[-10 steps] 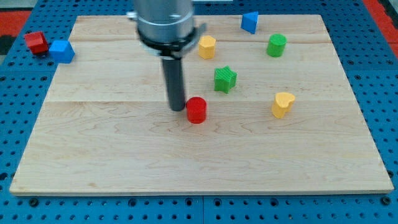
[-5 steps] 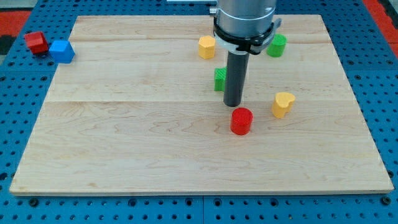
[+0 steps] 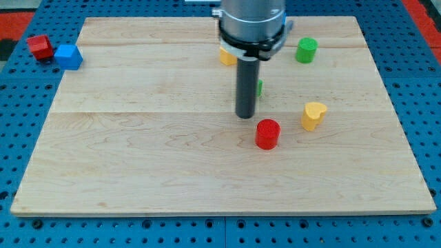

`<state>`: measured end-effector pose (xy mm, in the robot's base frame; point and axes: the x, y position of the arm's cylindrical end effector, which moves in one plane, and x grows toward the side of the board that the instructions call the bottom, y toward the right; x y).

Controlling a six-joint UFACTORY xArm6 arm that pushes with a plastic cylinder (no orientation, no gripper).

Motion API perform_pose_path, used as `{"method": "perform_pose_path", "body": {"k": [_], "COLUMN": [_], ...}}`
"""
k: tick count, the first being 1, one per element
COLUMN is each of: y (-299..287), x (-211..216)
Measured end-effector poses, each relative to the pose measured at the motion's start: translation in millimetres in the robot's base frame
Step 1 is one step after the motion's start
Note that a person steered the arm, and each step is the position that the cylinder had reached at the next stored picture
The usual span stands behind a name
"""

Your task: Move the red circle to the bottom center of the board

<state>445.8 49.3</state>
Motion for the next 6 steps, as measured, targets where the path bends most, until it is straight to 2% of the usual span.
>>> {"method": "perform_pose_path", "body": {"k": [2,3,6], "y": [64,64,-21], "x": [7,28,56]}}
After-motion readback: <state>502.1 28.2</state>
